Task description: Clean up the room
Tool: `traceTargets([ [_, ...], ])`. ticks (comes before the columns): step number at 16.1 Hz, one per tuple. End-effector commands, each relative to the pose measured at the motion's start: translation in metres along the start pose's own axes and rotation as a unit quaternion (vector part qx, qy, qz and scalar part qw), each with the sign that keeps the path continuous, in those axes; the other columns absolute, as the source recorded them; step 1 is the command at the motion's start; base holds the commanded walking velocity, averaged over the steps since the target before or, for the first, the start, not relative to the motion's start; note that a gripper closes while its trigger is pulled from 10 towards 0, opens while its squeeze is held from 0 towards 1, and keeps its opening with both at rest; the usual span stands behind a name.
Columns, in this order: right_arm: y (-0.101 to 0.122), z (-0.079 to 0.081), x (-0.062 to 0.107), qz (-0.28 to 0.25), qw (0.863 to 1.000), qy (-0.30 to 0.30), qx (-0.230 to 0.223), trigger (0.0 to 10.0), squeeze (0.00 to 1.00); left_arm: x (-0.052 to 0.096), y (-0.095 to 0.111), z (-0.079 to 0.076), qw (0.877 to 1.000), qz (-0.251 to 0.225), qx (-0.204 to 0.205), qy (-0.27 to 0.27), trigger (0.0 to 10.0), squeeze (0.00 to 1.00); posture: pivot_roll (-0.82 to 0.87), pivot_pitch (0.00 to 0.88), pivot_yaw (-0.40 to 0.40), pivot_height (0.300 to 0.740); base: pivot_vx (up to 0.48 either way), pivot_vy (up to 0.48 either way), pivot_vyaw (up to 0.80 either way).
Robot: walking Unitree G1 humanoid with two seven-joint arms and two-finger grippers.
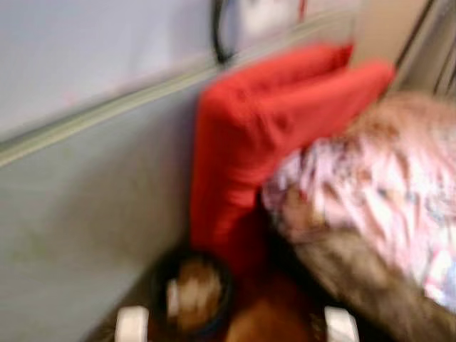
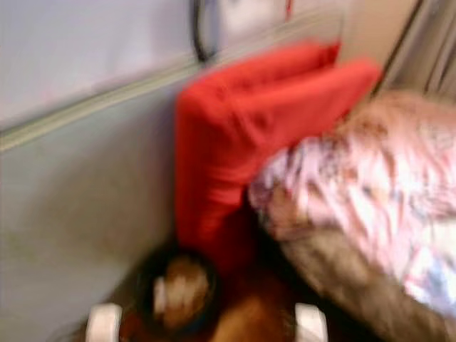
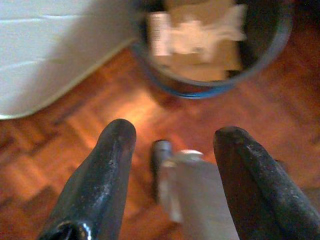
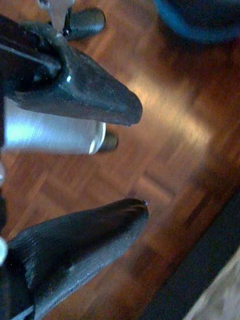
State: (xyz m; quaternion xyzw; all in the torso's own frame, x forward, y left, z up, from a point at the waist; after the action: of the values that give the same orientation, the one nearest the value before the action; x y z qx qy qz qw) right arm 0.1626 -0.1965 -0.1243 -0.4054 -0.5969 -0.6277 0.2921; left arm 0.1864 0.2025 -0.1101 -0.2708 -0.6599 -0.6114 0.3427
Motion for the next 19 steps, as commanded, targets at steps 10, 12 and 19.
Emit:
traceTargets([
  [10, 0.018, 0.022, 0.000, -0.043, 0.995, 0.079, -0.053, 10.0, 0.00, 0.000, 0.008, 0.016, 0.999, 0.003, -0.050, -0.010, 10.0, 0.00, -0.02, 0.021, 0.025, 0.740, 0.000, -0.346, 0.00],
  [12, 0.018, 0.021, 0.000, -0.043, 0.995, 0.079, -0.054, 10.0, 0.00, 0.001, 0.007, 0.019, 0.999, 0.005, -0.047, -0.008, 10.0, 0.00, -0.02, 0.022, 0.022, 0.740, 0.000, -0.345, 0.00],
  [19, 0.024, 0.020, -0.001, -0.051, 0.994, 0.079, -0.052, 10.0, 0.00, -0.001, 0.011, 0.015, 0.999, -0.001, -0.039, -0.013, 10.0, 0.00, -0.02, 0.018, 0.012, 0.740, 0.000, -0.146, 0.00],
])
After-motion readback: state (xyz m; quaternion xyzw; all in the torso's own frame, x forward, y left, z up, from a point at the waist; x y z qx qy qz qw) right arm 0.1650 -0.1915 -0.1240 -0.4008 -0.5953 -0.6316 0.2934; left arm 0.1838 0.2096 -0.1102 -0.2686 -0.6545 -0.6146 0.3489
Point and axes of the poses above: a point about 5 cm out from each wrist's last joint towards the gripper, its own x axis pointing back from the gripper into the wrist, its own y axis along the axis of the wrist's last joint, z = x × y, the point moved 3 cm from there along -x, pointing out of the wrist towards the gripper, and after that the axes turned 1 degree about x, right-handed, at the moved point
